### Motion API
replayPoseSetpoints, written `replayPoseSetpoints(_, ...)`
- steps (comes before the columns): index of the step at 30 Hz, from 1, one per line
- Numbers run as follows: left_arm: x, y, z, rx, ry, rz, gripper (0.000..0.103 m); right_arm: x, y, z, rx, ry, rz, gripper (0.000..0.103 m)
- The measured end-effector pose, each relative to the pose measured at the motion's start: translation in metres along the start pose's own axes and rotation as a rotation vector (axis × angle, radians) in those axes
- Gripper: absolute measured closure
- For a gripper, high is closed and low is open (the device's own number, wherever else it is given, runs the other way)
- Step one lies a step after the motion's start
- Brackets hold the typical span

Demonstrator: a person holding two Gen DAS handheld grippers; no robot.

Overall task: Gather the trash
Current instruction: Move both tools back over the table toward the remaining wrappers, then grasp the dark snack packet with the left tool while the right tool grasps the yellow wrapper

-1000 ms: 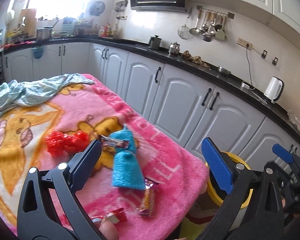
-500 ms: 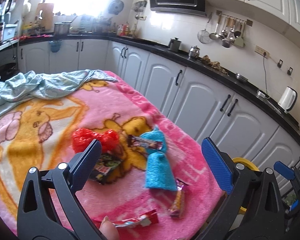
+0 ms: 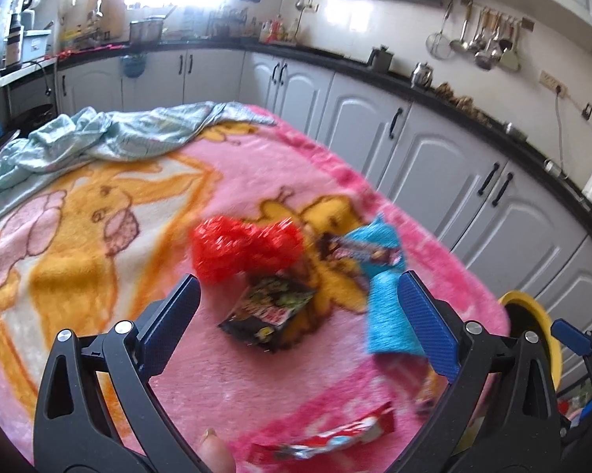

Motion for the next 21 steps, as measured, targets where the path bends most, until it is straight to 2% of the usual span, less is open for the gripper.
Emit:
replayPoseSetpoints(7,0.023,-0.028,0.012,-0.004,-0.029,0.098,0.011,0.018,-0.037,0.002,-0.028,-0.029,0.104,0.007)
replayPoseSetpoints(14,0.035,-0.052,0.010,-0.013,-0.136,0.182,0.012,0.036,-0.069,0.005,-0.065,-0.079,0.208,0.008)
replayPoseSetpoints(19,0.037,-0.067,0.010,-0.018,-0.188,0.228,0.022,0.047,-0.087,0.004,-0.085,-0.118,0.269,0.023)
replayPoseSetpoints(21,0.038,-0.072,0.013,-0.025,-0.189,0.242,0.029,0.054,-0.092,0.002,-0.090,-0.143,0.294,0.033)
Point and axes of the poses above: each gripper's, at about its wrist camera, not at the fingertips, and y roughly against the way its jaws point, z to its left, x to its underside, the point moved 8 cm from there along -y, roughly the way its jaws point, and after that the axes turned 7 degrees about -z, right-handed, at the moved point
